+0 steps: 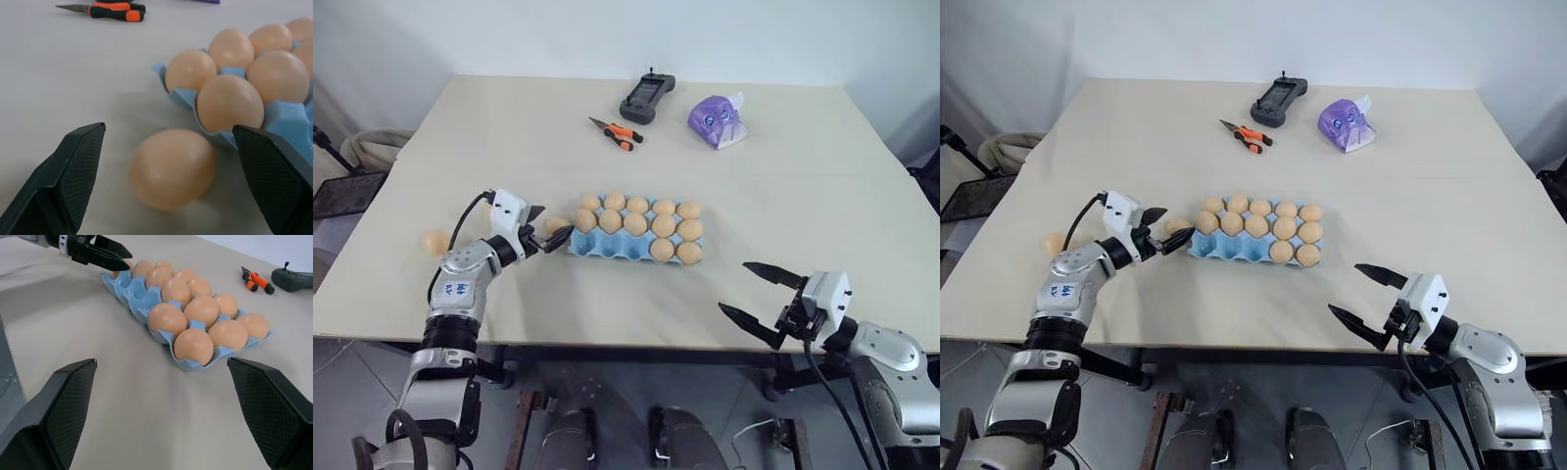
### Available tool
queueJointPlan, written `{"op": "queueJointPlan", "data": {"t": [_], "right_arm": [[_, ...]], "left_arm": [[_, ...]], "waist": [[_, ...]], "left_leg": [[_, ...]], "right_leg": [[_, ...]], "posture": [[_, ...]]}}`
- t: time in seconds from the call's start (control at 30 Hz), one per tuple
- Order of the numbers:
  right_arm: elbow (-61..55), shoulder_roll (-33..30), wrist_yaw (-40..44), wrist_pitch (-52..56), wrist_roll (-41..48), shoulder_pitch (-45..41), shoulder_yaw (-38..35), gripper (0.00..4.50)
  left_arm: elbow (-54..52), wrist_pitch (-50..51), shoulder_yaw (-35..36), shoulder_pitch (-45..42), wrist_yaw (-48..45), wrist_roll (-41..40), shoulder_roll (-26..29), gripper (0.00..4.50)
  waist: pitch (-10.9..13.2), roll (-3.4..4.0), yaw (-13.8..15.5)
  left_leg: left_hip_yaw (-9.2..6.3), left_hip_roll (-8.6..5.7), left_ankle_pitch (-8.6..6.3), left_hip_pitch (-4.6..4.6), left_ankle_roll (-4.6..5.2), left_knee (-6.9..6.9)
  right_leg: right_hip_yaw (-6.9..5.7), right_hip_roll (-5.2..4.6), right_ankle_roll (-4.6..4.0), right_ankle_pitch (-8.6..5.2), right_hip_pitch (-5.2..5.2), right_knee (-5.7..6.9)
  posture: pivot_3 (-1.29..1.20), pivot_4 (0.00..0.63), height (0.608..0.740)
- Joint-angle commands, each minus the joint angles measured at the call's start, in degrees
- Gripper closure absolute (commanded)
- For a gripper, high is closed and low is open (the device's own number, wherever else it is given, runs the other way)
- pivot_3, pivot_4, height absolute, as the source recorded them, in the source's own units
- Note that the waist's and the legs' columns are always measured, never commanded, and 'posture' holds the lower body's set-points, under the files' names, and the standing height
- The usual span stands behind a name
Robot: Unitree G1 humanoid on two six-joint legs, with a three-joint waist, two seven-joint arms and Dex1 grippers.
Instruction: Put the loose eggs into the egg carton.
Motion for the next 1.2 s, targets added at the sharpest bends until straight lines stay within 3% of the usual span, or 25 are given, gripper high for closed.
{"op": "queueJointPlan", "data": {"t": [0.03, 0.13, 0.23, 0.37, 0.43, 0.57, 0.7, 0.9, 1.03, 1.2], "right_arm": [[-2.57, 0.11, -1.20, 0.01, 1.02, 0.79, -1.83, 0.00], [-3.12, 0.03, -1.61, 0.16, 1.16, 1.22, -1.91, 0.00], [-3.46, 0.03, -1.90, 0.34, 1.31, 1.41, -1.99, 0.00], [-3.58, -0.02, -2.10, 0.49, 1.37, 1.37, -1.91, 0.00], [-3.58, 0.01, -2.13, 0.50, 1.42, 1.30, -1.86, 0.00], [-3.90, 0.18, -2.33, 0.79, 1.46, 1.12, -1.65, 0.00], [-4.40, 0.12, -2.69, 1.29, 1.45, 1.31, -1.78, 0.00], [-5.22, -0.22, -3.92, 2.32, 1.16, 1.67, -2.18, 0.00], [-5.80, -0.12, -4.94, 2.28, 1.01, 2.07, -2.71, 0.00], [-7.06, 0.09, -5.65, 1.78, 1.34, 4.52, -4.04, 0.00]], "left_arm": [[1.97, -2.35, 1.04, -2.09, 1.54, 0.66, 0.43, 0.11], [3.13, -2.65, 0.76, -2.23, 1.79, 0.84, 0.21, 0.26], [3.79, -2.87, -0.32, -2.11, 1.65, 1.87, 0.42, 0.97], [4.55, -2.41, -0.67, -2.00, 1.33, 2.38, 0.37, 2.29], [4.56, -2.30, -0.59, -1.94, 1.15, 2.40, 0.36, 2.55], [0.59, -3.24, 1.39, -0.81, -1.97, -0.78, 0.65, 2.63], [-9.18, -2.96, 3.13, 0.63, -10.98, -6.96, 2.51, 2.63], [-19.89, 9.31, -3.43, -0.79, -21.01, -10.96, 3.17, 2.63], [-18.46, 12.19, -9.08, -2.97, -22.17, -8.56, -0.25, 2.63], [-11.47, 8.62, -12.51, -5.89, -22.27, -4.85, -4.06, 2.63]], "waist": [[-0.01, 0.00, -0.09], [-0.01, 0.00, -0.11], [0.00, -0.01, -0.03], [-0.01, -0.01, 0.05], [-0.01, -0.01, 0.05], [-0.01, -0.01, 0.04], [0.00, -0.01, -0.11], [-0.01, 0.00, 0.20], [-0.01, 0.00, 0.89], [-0.01, 0.00, 1.22]], "left_leg": [[0.00, 0.00, 0.00, 0.01, 0.01, 0.01], [0.02, -0.01, 0.01, 0.01, 0.02, 0.03], [0.00, 0.00, 0.01, -0.01, 0.02, 0.03], [0.00, -0.01, 0.01, -0.01, 0.01, 0.03], [0.01, -0.02, 0.01, 0.00, 0.02, 0.03], [0.00, -0.01, 0.01, 0.00, 0.02, 0.03], [0.00, 0.01, 0.01, -0.03, 0.01, 0.02], [0.00, -0.02, 0.03, 0.03, 0.02, 0.03], [0.00, -0.03, 0.04, 0.02, 0.04, 0.15], [-0.04, -0.02, 0.05, -0.04, 0.06, 0.24]], "right_leg": [[0.01, 0.00, 0.02, 0.02, 0.02, -0.01], [0.04, -0.02, 0.04, 0.04, 0.02, -0.01], [0.04, -0.02, 0.04, 0.03, 0.01, 0.00], [0.04, -0.03, 0.04, 0.04, 0.02, -0.02], [0.05, -0.04, 0.04, 0.03, 0.02, -0.01], [0.04, -0.03, 0.04, 0.03, 0.02, 0.00], [0.05, -0.03, 0.04, 0.03, 0.01, -0.03], [0.05, -0.05, 0.03, 0.03, 0.09, -0.01], [0.05, -0.05, 0.02, 0.04, 0.11, 0.00], [0.04, -0.02, 0.02, 0.04, 0.09, -0.01]], "posture": [[0.00, 0.150, 0.740], [0.00, 0.150, 0.740], [0.00, 0.150, 0.740], [0.00, 0.150, 0.740], [0.00, 0.150, 0.740], [0.00, 0.150, 0.740], [0.00, 0.150, 0.740], [0.00, 0.150, 0.740], [0.00, 0.150, 0.740], [0.00, 0.150, 0.740]]}}
